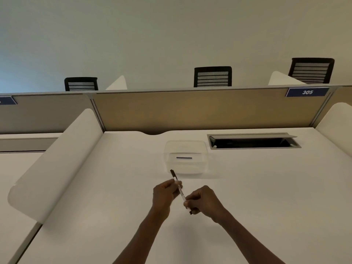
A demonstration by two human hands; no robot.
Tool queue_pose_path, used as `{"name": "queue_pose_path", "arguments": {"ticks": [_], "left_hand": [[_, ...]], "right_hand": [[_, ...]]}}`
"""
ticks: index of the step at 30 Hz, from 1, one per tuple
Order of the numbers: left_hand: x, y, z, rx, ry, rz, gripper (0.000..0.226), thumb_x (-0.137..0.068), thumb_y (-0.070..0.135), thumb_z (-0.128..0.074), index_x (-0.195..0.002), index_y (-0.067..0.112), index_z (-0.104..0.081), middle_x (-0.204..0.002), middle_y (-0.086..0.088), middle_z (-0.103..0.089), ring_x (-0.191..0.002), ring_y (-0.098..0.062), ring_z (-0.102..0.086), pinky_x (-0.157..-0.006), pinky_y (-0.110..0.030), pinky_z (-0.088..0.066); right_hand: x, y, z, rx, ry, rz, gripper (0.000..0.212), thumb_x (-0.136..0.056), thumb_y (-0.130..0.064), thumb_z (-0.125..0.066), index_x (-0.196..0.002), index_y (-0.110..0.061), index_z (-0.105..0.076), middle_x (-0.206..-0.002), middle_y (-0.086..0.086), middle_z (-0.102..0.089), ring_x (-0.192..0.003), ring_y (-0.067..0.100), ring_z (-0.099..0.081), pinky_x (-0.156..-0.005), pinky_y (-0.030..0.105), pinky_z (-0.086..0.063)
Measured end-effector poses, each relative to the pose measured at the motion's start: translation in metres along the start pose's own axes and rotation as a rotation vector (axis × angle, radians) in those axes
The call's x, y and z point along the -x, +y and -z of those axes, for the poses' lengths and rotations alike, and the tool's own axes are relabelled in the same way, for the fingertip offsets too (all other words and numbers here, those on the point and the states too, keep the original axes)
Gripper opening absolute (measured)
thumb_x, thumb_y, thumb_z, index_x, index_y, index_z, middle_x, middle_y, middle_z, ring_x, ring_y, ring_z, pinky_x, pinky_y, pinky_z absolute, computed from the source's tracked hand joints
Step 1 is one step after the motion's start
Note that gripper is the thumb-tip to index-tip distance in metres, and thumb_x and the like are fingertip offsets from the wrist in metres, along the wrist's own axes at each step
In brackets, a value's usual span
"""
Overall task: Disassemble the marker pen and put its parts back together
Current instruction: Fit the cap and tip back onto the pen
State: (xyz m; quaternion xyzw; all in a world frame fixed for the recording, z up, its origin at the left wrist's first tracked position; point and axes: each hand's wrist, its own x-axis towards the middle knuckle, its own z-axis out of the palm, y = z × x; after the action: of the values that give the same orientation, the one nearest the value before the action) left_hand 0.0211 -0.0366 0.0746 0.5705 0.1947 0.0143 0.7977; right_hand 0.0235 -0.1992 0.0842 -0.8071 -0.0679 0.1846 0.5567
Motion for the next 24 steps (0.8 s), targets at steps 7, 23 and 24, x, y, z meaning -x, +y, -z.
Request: {"name": "queue_pose_path", "arguments": {"ticks": [7, 23, 24], "left_hand": [[0.013, -0.047, -0.007, -0.492, -0.095, -0.067, 0.018, -0.084, 0.007, -0.063, -0.067, 0.000, -0.067, -0.059, -0.009, -0.059, -0.059, -0.015, -0.054, -0.069, -0.036, -0.056], [-0.011, -0.089, 0.029, -1.426, -0.233, -0.373, 0.050, -0.105, 0.016, -0.027, -0.154, 0.009, -0.019, -0.165, -0.009, -0.006, -0.152, -0.023, 0.000, -0.122, -0.036, -0.002], [-0.012, -0.092, 0.033, -1.459, -0.251, -0.378, 0.052, -0.105, 0.018, -0.025, -0.155, 0.009, -0.012, -0.165, -0.009, 0.001, -0.152, -0.022, 0.006, -0.121, -0.035, 0.002]], "right_hand": [[0.000, 0.023, -0.015, 0.220, 0.166, -0.094, 0.019, -0.076, -0.010, -0.069, -0.058, -0.006, -0.072, -0.055, 0.010, -0.069, -0.048, 0.015, -0.066, -0.061, 0.031, -0.058], [-0.032, 0.044, -0.038, 0.556, 0.160, -0.138, 0.022, -0.086, -0.013, -0.064, -0.067, -0.010, -0.051, -0.069, 0.013, -0.064, -0.071, 0.026, -0.071, -0.062, 0.029, -0.055], [-0.034, 0.044, -0.040, 0.566, 0.161, -0.134, 0.022, -0.086, -0.013, -0.063, -0.068, -0.011, -0.050, -0.072, 0.014, -0.066, -0.074, 0.027, -0.071, -0.064, 0.029, -0.055]]}}
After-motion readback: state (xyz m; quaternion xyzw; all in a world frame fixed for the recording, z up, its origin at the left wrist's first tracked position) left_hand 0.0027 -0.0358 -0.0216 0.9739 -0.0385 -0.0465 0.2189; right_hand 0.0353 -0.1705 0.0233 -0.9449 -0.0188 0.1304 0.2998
